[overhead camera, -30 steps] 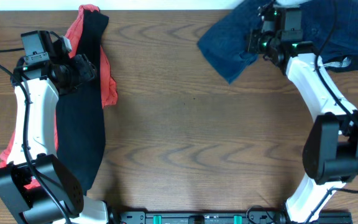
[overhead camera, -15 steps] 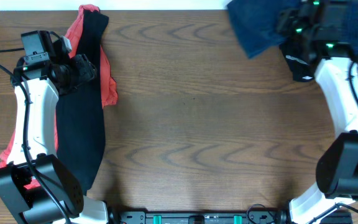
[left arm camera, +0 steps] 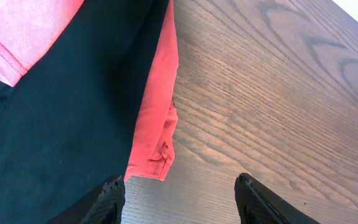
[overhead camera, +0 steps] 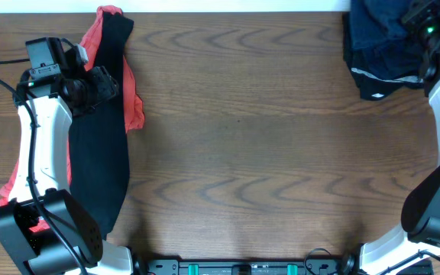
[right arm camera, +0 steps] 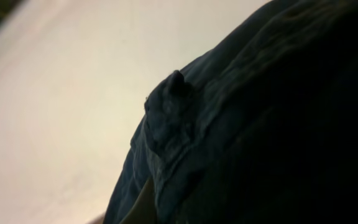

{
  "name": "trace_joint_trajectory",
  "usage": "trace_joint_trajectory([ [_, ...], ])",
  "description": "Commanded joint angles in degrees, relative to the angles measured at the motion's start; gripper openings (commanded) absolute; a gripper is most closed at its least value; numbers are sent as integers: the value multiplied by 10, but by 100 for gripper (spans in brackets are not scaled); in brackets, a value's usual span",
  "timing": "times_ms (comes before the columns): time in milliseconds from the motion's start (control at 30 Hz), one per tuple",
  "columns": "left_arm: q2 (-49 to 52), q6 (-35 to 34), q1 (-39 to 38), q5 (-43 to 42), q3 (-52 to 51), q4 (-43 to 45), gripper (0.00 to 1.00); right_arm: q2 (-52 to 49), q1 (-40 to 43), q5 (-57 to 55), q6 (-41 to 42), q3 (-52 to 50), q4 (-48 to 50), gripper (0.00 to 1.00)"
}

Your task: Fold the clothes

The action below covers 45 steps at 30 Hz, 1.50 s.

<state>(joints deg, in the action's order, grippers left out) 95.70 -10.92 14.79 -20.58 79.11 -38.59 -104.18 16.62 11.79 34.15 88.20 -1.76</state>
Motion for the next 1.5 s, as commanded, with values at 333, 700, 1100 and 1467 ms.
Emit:
trace_joint_trajectory([
  [333,5,-3,-1,7,-3,0,59,-104,26,57,21,3,140,1],
  [700,5,-3,-1,7,-3,7,59,-193,55,71,10,3,172,1],
  [1100,5,-3,-1,7,-3,3,59,-188,61,97,-12,3,27,81],
  [1467,5,-1,-1,7,-6,1,59,-94,64,118,-174,3,-202,78],
])
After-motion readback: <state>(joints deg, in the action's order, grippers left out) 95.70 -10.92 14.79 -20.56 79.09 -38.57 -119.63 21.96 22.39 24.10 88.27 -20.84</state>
